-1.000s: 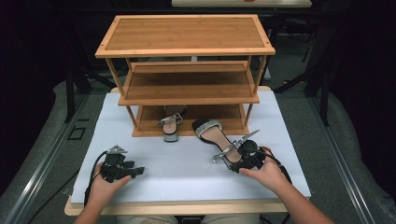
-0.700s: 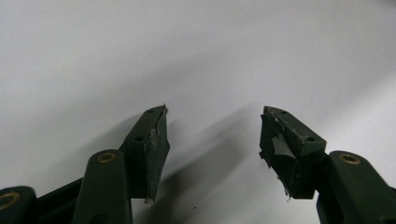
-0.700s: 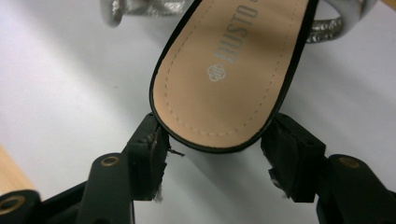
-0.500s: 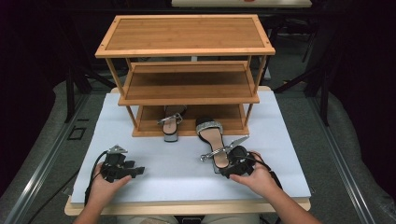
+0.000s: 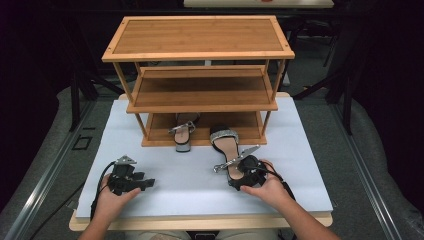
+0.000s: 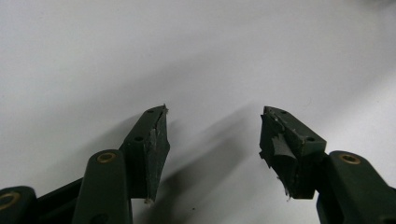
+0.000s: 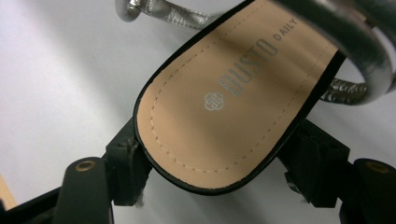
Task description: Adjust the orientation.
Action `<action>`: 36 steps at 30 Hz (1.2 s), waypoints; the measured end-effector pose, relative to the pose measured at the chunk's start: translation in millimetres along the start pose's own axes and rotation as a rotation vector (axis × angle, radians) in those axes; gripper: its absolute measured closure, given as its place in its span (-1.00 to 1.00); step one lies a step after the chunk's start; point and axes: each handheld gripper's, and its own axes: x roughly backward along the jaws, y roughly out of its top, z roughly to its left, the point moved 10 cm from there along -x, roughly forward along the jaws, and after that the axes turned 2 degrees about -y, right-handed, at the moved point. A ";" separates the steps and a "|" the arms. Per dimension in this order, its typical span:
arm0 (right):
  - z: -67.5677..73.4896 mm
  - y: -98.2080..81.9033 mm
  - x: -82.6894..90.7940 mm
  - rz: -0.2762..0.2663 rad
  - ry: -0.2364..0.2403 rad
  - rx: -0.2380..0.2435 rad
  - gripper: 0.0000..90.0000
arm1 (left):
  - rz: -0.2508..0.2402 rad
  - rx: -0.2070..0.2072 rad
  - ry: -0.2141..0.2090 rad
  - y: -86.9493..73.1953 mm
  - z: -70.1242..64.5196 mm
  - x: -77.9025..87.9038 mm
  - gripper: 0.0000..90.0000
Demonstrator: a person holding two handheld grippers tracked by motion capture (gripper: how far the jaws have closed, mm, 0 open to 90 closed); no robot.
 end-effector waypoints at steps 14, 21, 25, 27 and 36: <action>-11.8 38.5 -5.3 -0.042 0.027 -0.012 -0.33 | -0.004 0.000 -0.003 0.4 0.1 -0.7 -0.08; -25.9 57.5 -13.4 -0.033 0.027 -0.030 -0.32 | -0.001 -0.007 -0.003 0.9 -0.4 -1.4 -0.08; -31.3 66.0 -22.5 -0.020 0.031 -0.024 -0.32 | 0.000 -0.010 -0.006 1.5 -0.9 -2.1 -0.08; -33.3 70.5 -27.1 -0.020 0.044 -0.020 -0.32 | -0.001 -0.009 -0.006 1.7 -1.1 -2.3 -0.08; -42.8 83.7 -37.3 -0.008 0.026 -0.032 -0.32 | 0.000 -0.019 0.001 2.1 -2.0 -3.2 -0.08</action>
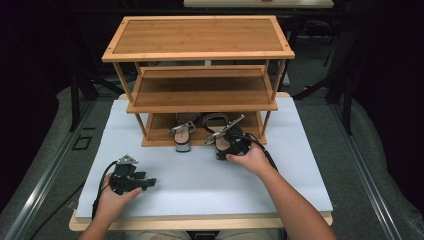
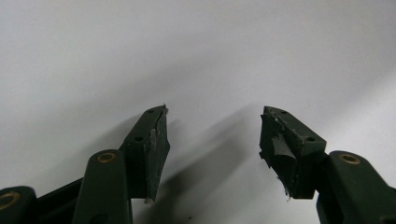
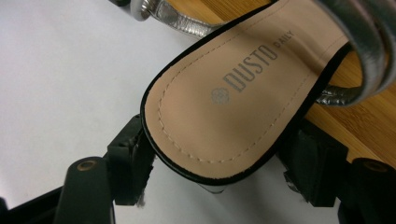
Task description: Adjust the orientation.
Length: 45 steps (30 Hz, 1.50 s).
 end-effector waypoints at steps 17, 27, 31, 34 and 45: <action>5.5 -11.6 0.4 -0.014 -0.071 -0.034 -0.28 | 0.003 -0.004 0.001 -0.2 -0.4 0.1 -0.08; 6.3 -23.5 6.2 -0.026 -0.073 -0.078 0.06 | -0.003 -0.019 -0.001 9.9 -3.5 -4.8 -0.06; 12.9 -15.7 5.8 -0.068 -0.029 -0.093 0.07 | -0.015 -0.040 0.004 22.7 -4.5 -7.7 -0.06; 10.4 -8.1 8.2 -0.083 -0.071 -0.105 0.08 | -0.016 -0.046 0.001 29.5 -5.4 -10.1 -0.04; 3.3 8.7 10.0 -0.105 -0.069 -0.131 0.14 | -0.025 -0.059 -0.011 46.4 -6.6 -14.6 0.18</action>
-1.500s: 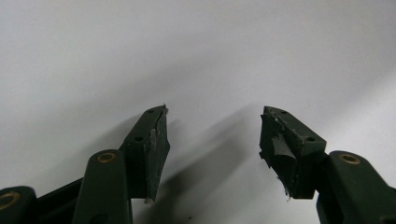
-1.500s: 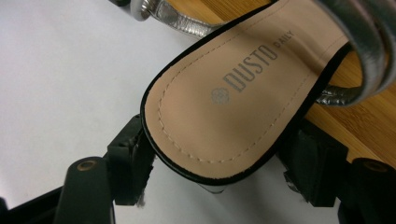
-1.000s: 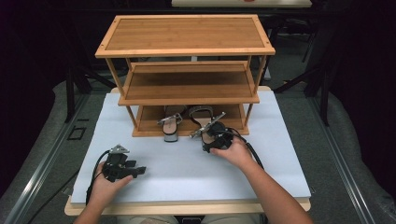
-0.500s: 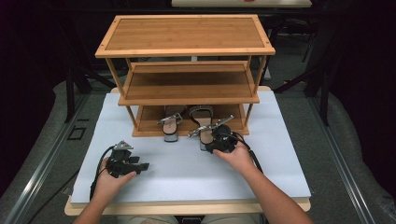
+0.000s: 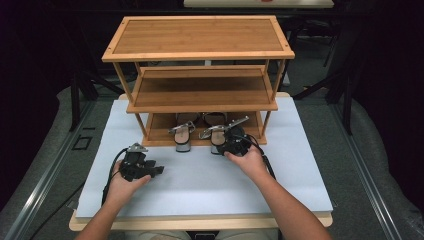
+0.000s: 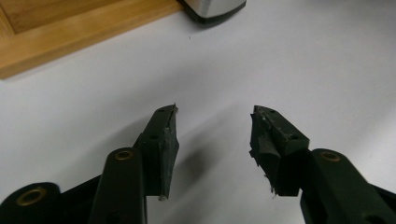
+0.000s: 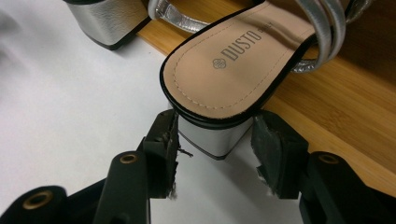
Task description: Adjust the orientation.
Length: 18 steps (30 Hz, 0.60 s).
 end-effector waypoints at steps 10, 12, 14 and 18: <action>-10.1 4.4 -5.0 -0.006 -0.021 -0.023 0.23 | -0.020 0.007 0.017 34.5 7.2 -21.0 0.43; -10.1 4.6 -5.2 -0.011 -0.026 -0.019 0.23 | -0.025 0.010 0.025 44.2 8.4 -26.6 0.49; -9.5 4.7 -5.2 -0.013 -0.015 -0.019 0.23 | -0.022 -0.004 0.033 50.8 9.9 -30.8 0.52; -9.6 4.5 -5.0 -0.011 -0.014 -0.023 0.23 | -0.018 -0.002 0.034 58.8 9.1 -39.5 0.61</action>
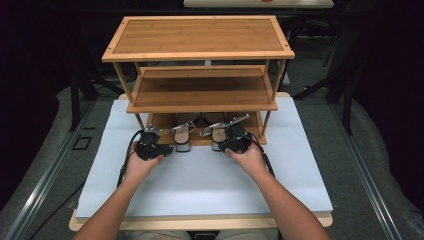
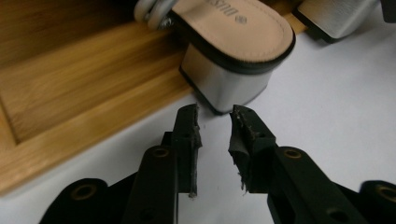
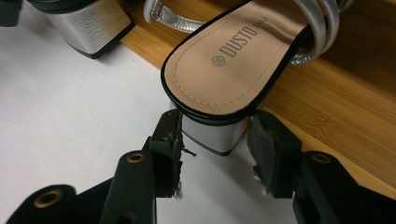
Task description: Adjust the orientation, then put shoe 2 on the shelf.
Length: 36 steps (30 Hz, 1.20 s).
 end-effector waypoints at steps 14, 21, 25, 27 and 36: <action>2.7 0.8 -1.3 -0.007 0.006 -0.002 0.24 | 0.015 -0.007 -0.009 3.4 -6.1 -12.6 0.65; 7.0 2.7 -3.3 -0.015 0.011 0.011 0.26 | 0.025 -0.021 -0.022 6.2 -14.6 -16.8 0.66; 8.1 2.4 -3.3 -0.009 0.007 0.013 0.27 | 0.025 -0.017 -0.029 7.9 -19.7 -19.4 0.66; 8.2 2.5 -3.4 -0.010 0.008 0.013 0.27 | 0.021 -0.018 -0.028 8.8 -20.5 -20.1 0.66; 19.4 6.2 -7.5 -0.019 0.031 0.010 0.33 | 0.024 -0.019 -0.030 9.9 -22.7 -22.0 0.66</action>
